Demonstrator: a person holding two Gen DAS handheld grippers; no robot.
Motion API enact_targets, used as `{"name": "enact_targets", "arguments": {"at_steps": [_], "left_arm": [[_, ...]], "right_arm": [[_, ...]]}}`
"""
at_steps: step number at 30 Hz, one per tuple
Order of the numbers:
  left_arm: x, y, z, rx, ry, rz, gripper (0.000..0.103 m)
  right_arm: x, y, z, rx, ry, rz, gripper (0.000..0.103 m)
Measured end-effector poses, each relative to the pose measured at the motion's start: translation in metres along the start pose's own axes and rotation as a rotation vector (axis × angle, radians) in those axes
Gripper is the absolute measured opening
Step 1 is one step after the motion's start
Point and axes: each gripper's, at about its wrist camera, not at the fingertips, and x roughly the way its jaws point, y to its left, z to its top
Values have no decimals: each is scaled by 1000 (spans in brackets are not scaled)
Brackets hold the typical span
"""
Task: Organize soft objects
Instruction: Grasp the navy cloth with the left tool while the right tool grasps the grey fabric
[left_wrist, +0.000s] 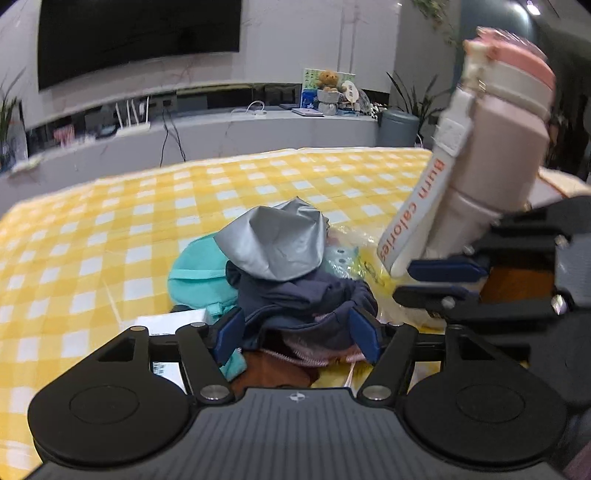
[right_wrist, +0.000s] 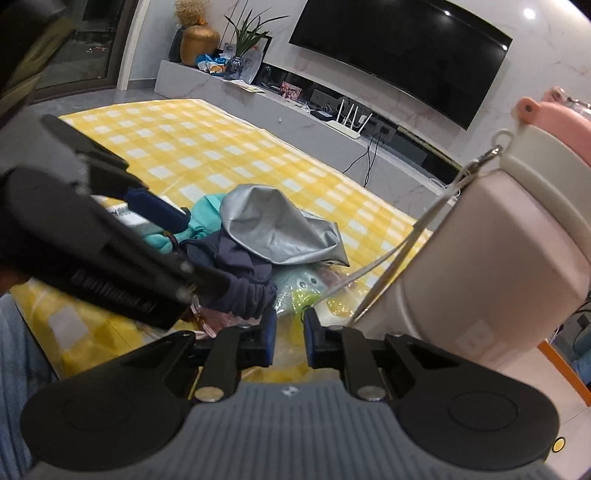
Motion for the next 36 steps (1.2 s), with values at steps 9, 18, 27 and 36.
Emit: {"name": "enact_targets", "arguments": {"at_steps": [9,18,27,36], "left_arm": [[28,2,11,-147,8,-14,87],[34,-5,10,-222,11,8,19],[-10,5,15,-300,-59,55,17],[-47,39,18,-397,-67,210,17]], "right_arm": [[6,4,-3,35,31,21,14],[2,5,-5,50,31,23,14],[-8,9,11,35,-64,40,15],[32,1,53,133,-137,27,84]]}}
